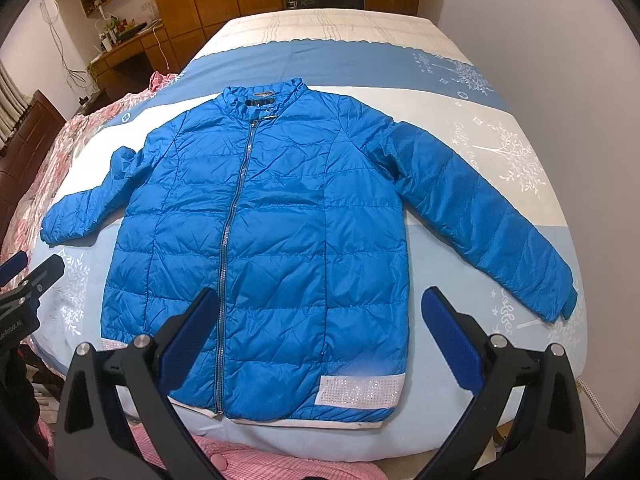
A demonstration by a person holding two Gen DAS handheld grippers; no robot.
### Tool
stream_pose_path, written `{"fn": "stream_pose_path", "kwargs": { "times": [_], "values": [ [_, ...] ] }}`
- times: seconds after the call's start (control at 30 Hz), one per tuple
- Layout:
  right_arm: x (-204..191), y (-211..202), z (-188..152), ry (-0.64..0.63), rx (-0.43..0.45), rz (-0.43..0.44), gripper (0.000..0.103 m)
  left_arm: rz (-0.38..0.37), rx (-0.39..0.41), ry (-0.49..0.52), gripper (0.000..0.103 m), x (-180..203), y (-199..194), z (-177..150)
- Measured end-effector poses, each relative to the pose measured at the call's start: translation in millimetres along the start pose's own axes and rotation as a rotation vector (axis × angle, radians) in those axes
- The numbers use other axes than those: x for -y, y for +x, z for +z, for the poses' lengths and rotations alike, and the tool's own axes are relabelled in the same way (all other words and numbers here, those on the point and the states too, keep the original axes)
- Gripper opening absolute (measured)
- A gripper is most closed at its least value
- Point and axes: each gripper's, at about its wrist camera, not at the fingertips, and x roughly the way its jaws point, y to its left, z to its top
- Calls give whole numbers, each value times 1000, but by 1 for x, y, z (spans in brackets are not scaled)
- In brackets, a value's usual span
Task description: Fold large clothes
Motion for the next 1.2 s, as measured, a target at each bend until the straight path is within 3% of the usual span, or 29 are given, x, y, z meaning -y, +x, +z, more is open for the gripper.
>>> {"fn": "stream_pose_path", "kwargs": {
  "times": [1.2],
  "values": [
    [-1, -3, 2, -2, 8, -1, 100, 0, 4, -3, 99, -3, -2, 2]
  ]
}}
